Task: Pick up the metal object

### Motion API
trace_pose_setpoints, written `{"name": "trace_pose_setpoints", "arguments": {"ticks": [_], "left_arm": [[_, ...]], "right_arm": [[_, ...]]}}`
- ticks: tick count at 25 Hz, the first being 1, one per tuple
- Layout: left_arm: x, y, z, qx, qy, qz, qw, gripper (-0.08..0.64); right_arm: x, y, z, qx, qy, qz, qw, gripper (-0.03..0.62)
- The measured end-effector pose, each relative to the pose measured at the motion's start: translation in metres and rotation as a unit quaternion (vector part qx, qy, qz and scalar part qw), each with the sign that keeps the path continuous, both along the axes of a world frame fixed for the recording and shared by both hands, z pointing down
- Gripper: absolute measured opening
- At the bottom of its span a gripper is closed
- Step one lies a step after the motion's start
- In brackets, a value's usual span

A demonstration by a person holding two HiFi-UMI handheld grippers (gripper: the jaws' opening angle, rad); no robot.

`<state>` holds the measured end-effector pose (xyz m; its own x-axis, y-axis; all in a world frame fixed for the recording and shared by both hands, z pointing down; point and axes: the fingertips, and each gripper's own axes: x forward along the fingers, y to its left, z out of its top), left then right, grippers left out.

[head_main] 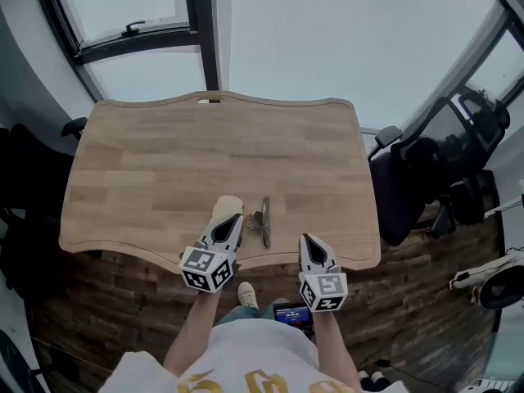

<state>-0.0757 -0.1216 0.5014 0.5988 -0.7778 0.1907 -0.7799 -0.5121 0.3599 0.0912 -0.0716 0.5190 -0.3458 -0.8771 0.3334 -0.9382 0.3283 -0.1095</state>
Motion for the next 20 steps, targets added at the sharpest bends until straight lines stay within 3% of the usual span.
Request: {"name": "trace_pose_setpoints", "arguments": {"ticks": [11,20], "left_arm": [[-0.010,-0.023,-0.029,0.045,-0.034,-0.015,0.9983,0.020],[-0.007,-0.026,-0.034,0.055,-0.002,-0.027,0.9981,0.020]], "right_arm": [[0.006,-0.025,-0.021,0.031,-0.015,0.010,0.999,0.011],[0.010,-0.032,-0.018,0.030,-0.019,0.000,0.999,0.011]]}}
